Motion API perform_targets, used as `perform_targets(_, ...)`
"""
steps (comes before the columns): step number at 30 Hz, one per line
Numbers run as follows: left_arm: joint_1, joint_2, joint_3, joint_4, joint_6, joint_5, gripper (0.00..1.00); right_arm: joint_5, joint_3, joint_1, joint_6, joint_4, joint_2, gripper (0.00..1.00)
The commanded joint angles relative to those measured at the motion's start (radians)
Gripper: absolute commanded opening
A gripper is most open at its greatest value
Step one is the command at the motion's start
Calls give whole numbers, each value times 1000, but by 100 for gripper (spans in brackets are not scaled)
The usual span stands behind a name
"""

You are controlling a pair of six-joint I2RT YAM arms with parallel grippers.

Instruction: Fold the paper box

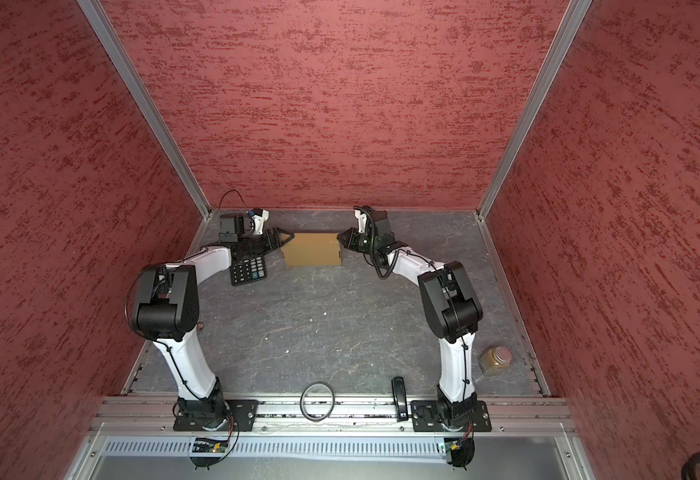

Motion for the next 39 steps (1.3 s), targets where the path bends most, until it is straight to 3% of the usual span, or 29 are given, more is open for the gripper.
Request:
perform_targets(1, -33, 65, -27, -139, 26, -51, 81, 21, -18, 33, 18, -9, -24, 23)
perform_targets(7, -25, 49, -25, -139, 23, -56, 82, 30, 1, 33, 14, -16, -13, 31)
perform_targets(18, -3, 11, -6, -132, 15, -66, 88, 41, 23, 33, 10, -33, -3, 33)
perform_targets(26, 4, -36, 13, -119, 13, -68, 92, 42, 40, 31, 6, -37, -9, 45)
perform_targets(39, 39, -146, 12, -130, 19, -76, 92, 51, 115, 25, -23, -102, -10, 49)
